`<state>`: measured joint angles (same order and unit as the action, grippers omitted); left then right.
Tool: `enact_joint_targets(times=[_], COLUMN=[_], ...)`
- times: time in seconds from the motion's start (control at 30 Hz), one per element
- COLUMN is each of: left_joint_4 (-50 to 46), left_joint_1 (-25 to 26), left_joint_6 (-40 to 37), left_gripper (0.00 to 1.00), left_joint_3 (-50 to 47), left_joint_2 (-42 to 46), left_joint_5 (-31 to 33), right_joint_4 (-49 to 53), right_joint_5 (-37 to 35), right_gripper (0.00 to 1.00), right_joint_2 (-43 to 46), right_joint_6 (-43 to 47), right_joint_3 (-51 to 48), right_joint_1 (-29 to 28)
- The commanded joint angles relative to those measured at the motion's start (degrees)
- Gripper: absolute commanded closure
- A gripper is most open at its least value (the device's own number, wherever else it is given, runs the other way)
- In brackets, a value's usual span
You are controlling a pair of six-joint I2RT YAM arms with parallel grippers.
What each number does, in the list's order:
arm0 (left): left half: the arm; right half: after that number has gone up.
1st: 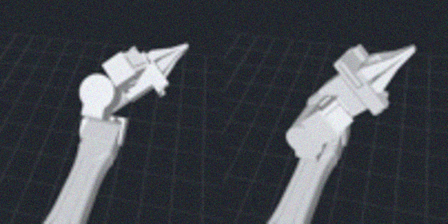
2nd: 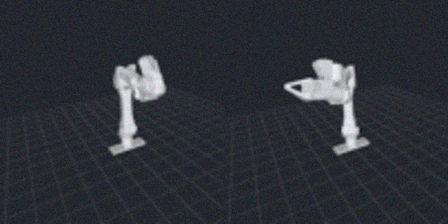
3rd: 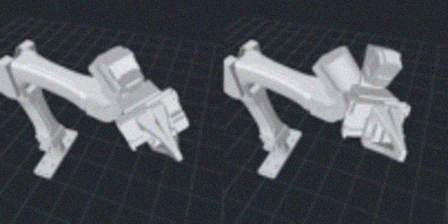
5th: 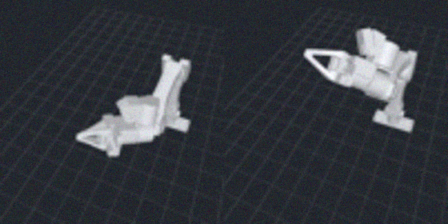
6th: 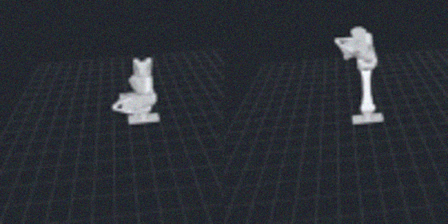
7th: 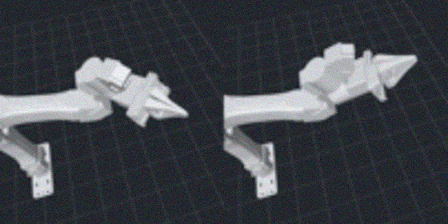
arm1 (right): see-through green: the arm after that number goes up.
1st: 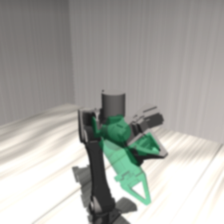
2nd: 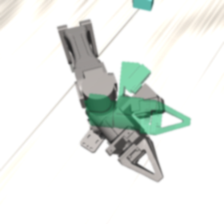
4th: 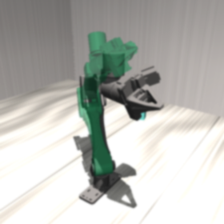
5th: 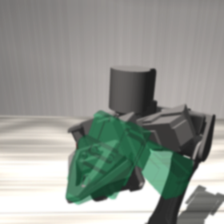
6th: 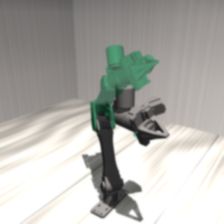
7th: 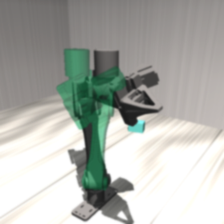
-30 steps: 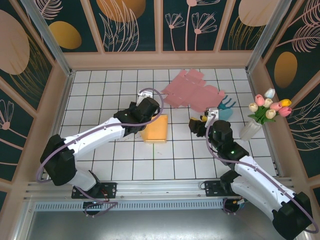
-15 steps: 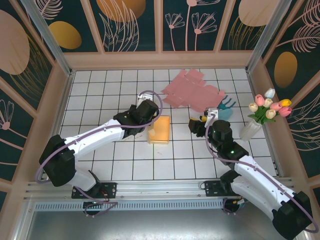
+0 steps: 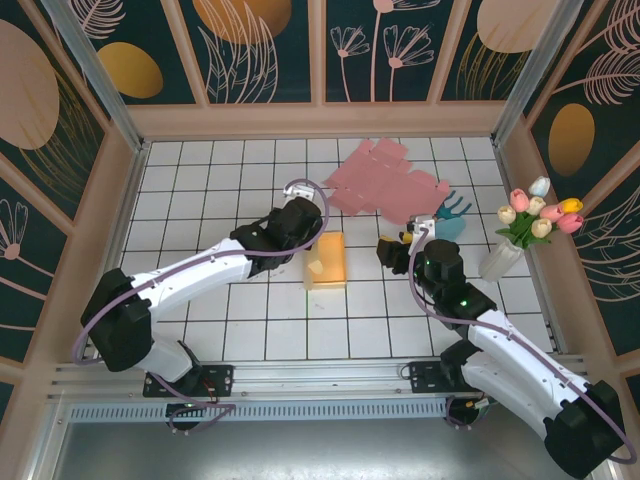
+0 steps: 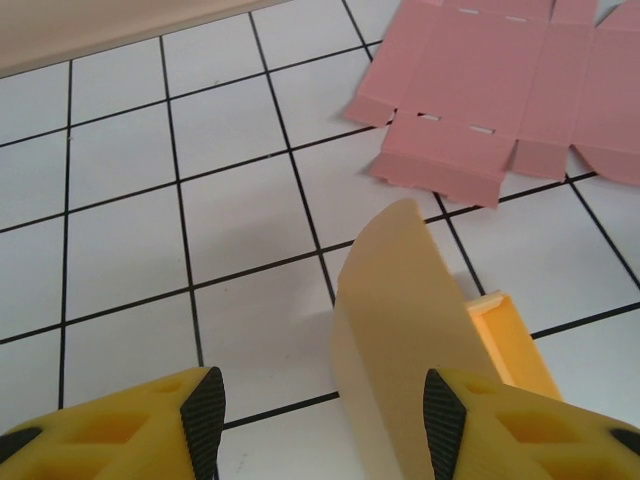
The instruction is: Fold the paper box
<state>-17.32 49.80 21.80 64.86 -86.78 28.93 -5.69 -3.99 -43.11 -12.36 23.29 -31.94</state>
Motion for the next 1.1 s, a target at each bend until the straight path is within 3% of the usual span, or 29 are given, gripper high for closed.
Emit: enact_joint_targets(times=[0.0, 0.3, 0.43, 0.63, 0.73, 0.9, 1.07], left_joint_4=[-0.03, -3.62, -4.63, -8.9, -10.34, -11.82, -10.74], left_joint_1=[0.92, 2.27, 2.25, 2.29, 2.25, 2.25, 2.31], left_joint_6=[1.27, 1.83, 2.71, 2.75, 1.62, -2.35, -13.21], left_gripper=[0.43, 0.43, 0.42, 0.47, 0.6, 0.98, 1.0], left_joint_3=[3.47, 7.82, 6.74, 8.35, 9.76, 12.95, 14.3], left_joint_2=[-1.4, -3.88, -6.49, -10.94, -10.61, -9.63, -9.95], left_joint_5=[0.71, 3.3, 7.77, 10.9, 10.53, 8.82, 6.23], right_joint_4=[0.46, 0.93, 1.11, 1.11, 1.0, 0.95, -3.91], right_joint_5=[0.03, 0.05, 0.12, 0.07, 0.03, 0.17, 4.26], right_gripper=[0.43, 0.43, 0.43, 0.43, 0.43, 0.43, 0.43], right_joint_2=[-0.48, -0.72, -0.55, -0.56, -0.65, -0.74, -1.13], right_joint_6=[0.61, 0.84, 0.84, 0.84, 0.84, 0.75, 4.64], right_joint_3=[2.11, 2.55, 2.55, 2.47, 2.49, 2.49, 0.59], right_joint_1=[0.24, 0.28, 0.29, 0.22, 0.24, 0.3, 0.29])
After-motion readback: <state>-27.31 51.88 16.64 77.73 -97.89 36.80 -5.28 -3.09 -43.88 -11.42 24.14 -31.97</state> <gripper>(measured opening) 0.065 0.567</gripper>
